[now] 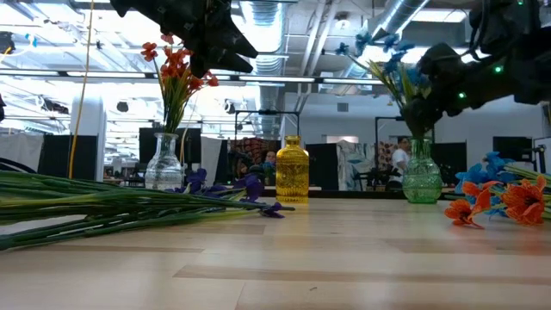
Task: Sort flowers into vase by color
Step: Put the left blue flower into the green vase
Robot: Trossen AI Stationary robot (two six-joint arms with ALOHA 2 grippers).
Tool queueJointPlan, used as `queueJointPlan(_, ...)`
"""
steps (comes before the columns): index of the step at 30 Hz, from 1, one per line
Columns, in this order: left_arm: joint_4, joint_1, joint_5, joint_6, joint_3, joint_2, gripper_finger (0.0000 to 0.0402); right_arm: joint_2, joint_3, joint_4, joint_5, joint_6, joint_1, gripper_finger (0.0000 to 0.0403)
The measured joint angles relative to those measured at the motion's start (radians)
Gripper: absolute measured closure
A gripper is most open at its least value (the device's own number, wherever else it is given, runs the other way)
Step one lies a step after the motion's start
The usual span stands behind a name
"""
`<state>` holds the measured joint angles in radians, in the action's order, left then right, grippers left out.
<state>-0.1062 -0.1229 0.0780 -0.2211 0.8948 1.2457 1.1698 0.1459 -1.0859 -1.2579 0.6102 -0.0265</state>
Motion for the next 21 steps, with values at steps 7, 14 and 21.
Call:
queueJointPlan(7,0.0,0.0,0.0,0.0,0.0,0.0,0.0223,0.0,0.001,0.018,0.047,0.001,-0.002,0.0204)
queueJointPlan(14,0.0,0.0,0.0,0.0,0.0,0.0,0.0223,0.0,0.001,0.016,0.044,0.0,-0.002,0.0204)
queueJointPlan(21,0.0,0.0,0.0,0.0,0.0,0.0,0.0223,0.0,0.001,0.016,0.018,-0.185,-0.002,0.0179)
